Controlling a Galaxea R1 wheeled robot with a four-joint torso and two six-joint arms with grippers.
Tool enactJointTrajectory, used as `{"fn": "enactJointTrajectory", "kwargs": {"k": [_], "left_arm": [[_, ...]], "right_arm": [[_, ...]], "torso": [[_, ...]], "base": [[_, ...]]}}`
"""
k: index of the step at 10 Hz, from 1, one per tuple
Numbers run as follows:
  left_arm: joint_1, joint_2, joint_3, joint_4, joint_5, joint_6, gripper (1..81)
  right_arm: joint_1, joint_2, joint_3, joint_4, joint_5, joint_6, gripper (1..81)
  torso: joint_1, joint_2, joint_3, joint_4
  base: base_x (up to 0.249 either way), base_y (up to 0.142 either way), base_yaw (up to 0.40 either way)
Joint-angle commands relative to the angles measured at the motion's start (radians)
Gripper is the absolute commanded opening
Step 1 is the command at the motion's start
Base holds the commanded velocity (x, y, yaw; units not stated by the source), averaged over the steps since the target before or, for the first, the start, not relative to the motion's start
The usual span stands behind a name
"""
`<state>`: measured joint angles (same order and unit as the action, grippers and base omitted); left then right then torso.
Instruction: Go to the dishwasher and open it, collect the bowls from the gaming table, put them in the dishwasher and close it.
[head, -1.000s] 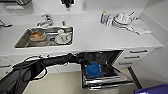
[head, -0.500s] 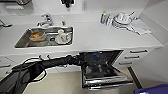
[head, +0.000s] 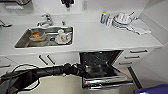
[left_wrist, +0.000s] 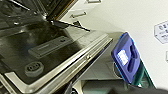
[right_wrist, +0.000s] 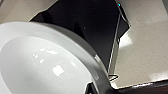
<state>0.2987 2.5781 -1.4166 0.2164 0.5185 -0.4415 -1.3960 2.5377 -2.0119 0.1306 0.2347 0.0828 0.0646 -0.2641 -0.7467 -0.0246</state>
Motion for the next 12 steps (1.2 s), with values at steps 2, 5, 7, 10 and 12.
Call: {"fn": "enactJointTrajectory", "kwargs": {"k": [2, 5, 7, 10, 12], "left_arm": [[0.326, -0.254, 0.249, 0.243, 0.008, 0.004, 81.1], [0.542, -0.242, 0.174, 0.377, 0.002, 0.004, 81.1], [0.673, -0.208, 0.037, 0.417, -0.093, 0.006, 81.1], [0.793, -0.257, -0.07, 0.425, -0.324, 0.01, 81.1], [0.874, -0.336, -0.118, 0.422, -0.551, 0.009, 81.1]], "right_arm": [[0.141, -0.328, 0.492, -0.011, -0.081, -0.008, 1.0], [0.292, -0.494, 0.711, 0.001, -0.089, -0.001, 1.0], [0.356, -0.567, 0.783, 0.026, -0.094, 0.002, 1.0], [0.387, -0.621, 0.794, 0.057, -0.101, 0.003, 1.0], [0.398, -0.655, 0.796, 0.075, -0.101, 0.003, 1.0]], "torso": [[0.0, 0.0, 0.0, 0.0], [0.0, 0.0, 0.0, 0.0], [0.0, 0.0, 0.0, 0.0], [0.0, 0.0, 0.0, 0.0], [0.0, 0.0, 0.0, 0.0]], "base": [[0.0, 0.0, 0.0], [0.0, 0.0, 0.0], [0.0, 0.0, 0.0], [0.0, 0.0, 0.0], [0.0, 0.0, 0.0]]}}
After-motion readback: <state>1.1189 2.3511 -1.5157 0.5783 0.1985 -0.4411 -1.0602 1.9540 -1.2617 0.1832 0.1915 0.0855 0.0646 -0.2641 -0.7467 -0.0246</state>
